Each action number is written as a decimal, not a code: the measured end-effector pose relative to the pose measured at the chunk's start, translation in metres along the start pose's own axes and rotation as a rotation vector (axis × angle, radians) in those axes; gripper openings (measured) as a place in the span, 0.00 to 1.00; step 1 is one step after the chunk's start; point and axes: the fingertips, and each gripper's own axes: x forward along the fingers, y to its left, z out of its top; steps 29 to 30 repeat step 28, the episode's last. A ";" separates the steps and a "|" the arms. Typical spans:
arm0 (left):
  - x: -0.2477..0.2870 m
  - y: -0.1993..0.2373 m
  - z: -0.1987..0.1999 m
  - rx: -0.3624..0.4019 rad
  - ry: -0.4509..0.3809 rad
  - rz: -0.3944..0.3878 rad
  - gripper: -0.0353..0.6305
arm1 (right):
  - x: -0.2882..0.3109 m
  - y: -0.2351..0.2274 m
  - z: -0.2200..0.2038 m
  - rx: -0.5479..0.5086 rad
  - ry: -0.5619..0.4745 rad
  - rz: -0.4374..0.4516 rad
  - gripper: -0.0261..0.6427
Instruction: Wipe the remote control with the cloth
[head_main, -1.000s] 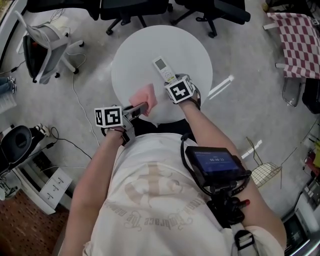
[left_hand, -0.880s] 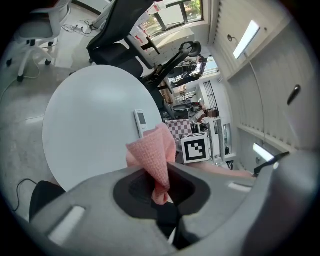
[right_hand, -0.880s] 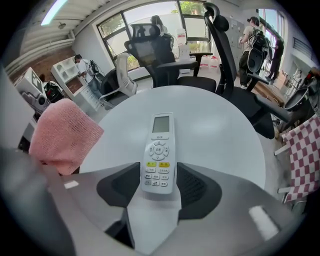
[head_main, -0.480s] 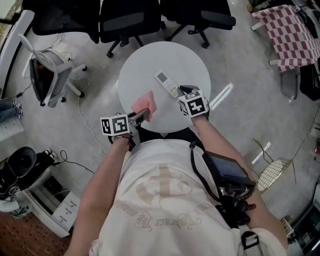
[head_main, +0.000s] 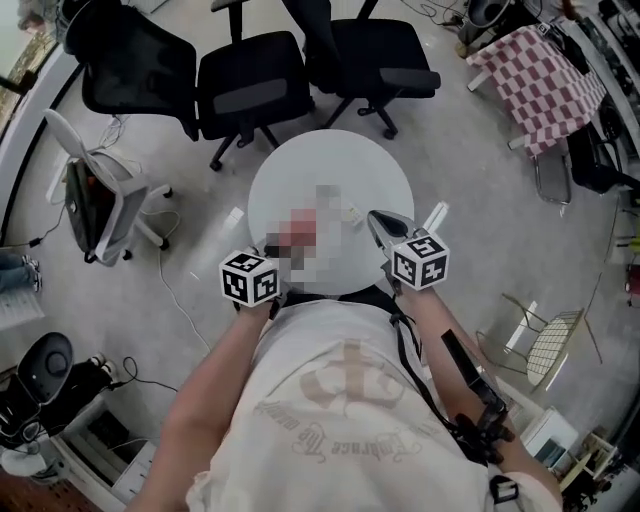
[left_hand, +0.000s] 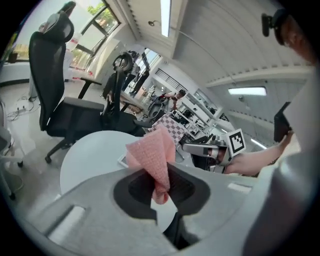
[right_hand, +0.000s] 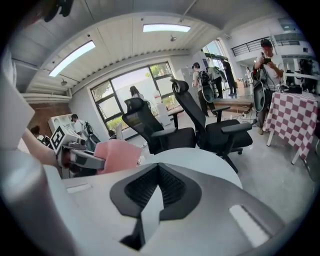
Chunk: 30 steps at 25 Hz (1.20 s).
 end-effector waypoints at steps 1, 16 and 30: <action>-0.002 -0.003 0.004 0.022 -0.005 -0.009 0.11 | -0.008 0.005 0.004 -0.011 -0.022 -0.004 0.05; -0.012 -0.022 0.013 0.137 0.018 -0.090 0.11 | -0.055 0.040 0.013 -0.030 -0.164 -0.071 0.05; -0.013 -0.016 0.013 0.170 0.043 -0.113 0.11 | -0.048 0.047 0.015 -0.039 -0.175 -0.086 0.05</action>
